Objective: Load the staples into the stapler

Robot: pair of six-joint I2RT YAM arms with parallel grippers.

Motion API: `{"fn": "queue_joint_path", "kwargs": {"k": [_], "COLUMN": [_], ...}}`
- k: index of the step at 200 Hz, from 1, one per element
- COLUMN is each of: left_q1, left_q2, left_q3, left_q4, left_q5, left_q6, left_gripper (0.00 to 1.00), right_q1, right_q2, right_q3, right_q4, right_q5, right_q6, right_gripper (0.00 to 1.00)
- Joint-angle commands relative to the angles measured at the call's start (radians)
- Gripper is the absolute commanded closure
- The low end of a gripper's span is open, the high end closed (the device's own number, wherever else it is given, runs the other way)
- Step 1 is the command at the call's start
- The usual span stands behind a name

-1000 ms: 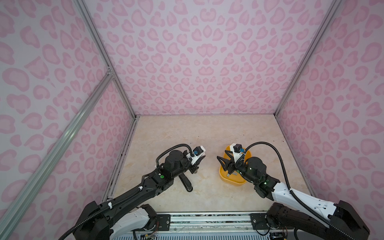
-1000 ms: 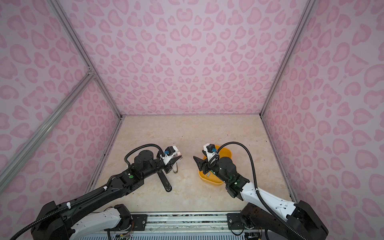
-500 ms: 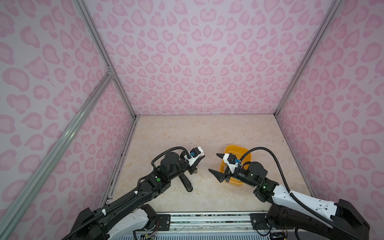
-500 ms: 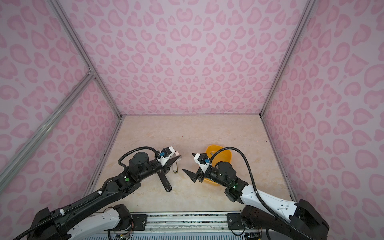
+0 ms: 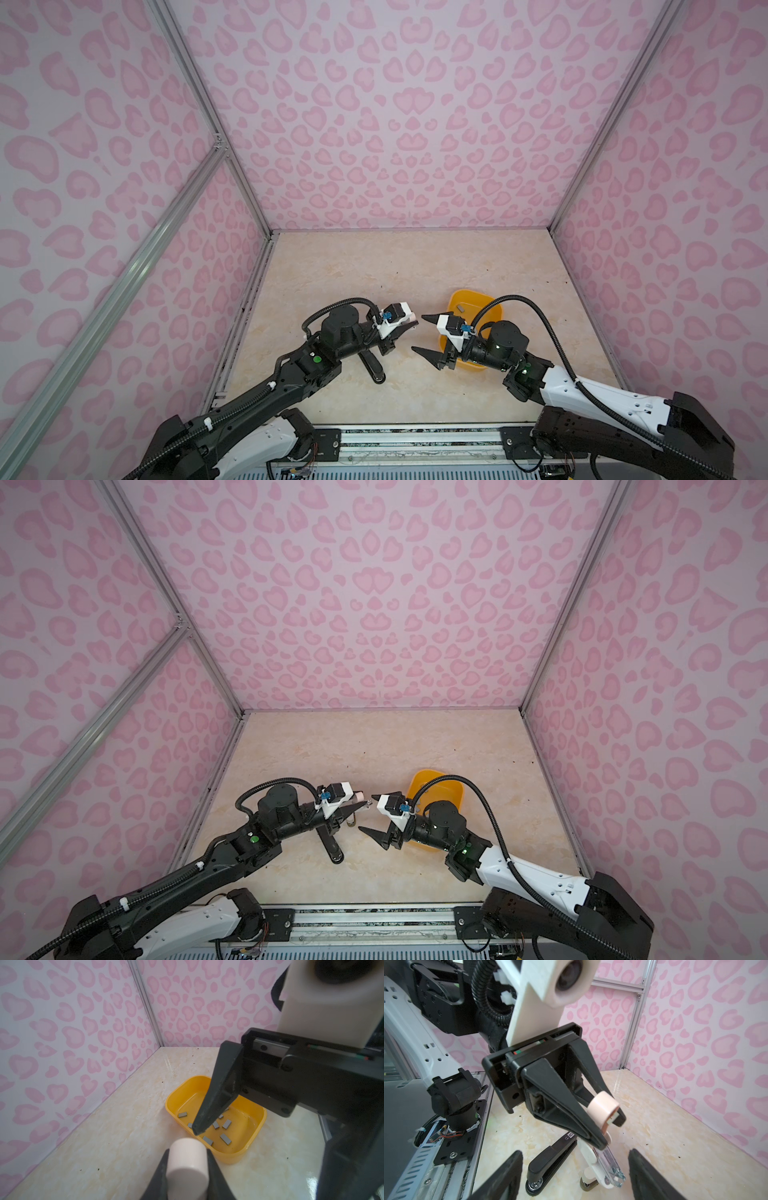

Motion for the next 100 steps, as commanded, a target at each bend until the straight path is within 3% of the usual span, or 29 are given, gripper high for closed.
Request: {"fn": "queue_joint_path", "kwargs": {"k": [1, 40, 100], "left_q1": [-0.002, -0.006, -0.013], "left_q2": [0.013, 0.007, -0.004], "left_q3": [0.019, 0.023, 0.021], "left_q4": [0.026, 0.018, 0.015], "left_q5": [0.091, 0.194, 0.228], "left_q6": [0.032, 0.061, 0.073], "left_gripper": [0.96, 0.96, 0.96], "right_q1": [0.002, 0.003, 0.002], "right_q2": [0.004, 0.012, 0.018], "right_q3": [0.011, 0.019, 0.018], "right_q4": [-0.023, -0.042, -0.03], "right_q5": [-0.01, 0.042, -0.026], "right_q6": [-0.02, 0.001, 0.003], "right_gripper": [0.21, 0.18, 0.16]}}
